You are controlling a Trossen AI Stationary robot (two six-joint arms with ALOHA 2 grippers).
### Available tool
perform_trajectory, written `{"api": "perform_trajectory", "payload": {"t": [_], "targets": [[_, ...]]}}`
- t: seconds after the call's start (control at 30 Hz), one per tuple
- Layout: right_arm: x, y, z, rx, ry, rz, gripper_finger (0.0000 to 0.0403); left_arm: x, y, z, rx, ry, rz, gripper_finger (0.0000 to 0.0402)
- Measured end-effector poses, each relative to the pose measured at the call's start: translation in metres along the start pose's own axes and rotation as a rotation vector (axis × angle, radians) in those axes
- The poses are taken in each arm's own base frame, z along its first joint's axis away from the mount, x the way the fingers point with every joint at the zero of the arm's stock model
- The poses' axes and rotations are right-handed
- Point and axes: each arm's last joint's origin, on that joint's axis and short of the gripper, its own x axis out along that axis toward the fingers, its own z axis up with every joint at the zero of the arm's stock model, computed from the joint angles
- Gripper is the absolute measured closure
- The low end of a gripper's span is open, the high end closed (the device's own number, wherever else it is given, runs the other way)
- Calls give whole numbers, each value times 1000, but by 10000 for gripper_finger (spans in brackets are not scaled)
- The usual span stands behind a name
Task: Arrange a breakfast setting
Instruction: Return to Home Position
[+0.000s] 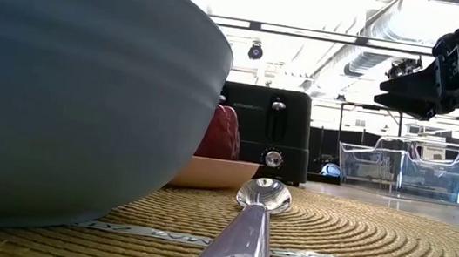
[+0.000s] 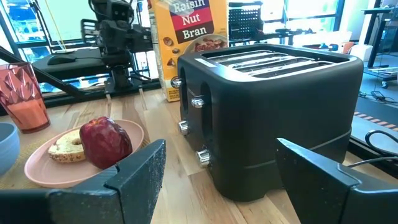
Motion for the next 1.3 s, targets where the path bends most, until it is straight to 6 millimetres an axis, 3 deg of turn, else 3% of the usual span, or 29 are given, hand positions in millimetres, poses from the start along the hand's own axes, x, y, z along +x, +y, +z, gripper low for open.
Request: {"api": "perform_trajectory", "payload": {"t": [0.17,0.47,0.77,1.3], "targets": [[0,0,0,0,0,0,116,0,-5,-1,92,25,-171,251],[0,0,0,0,0,0,116,-1,-7,-7,175,86,-295,251],[0,0,0,0,0,0,116,-1,-7,-7,240,80,-283,251],[0,0,0,0,0,0,116,-1,-7,-7,140,90,-277,251]]}}
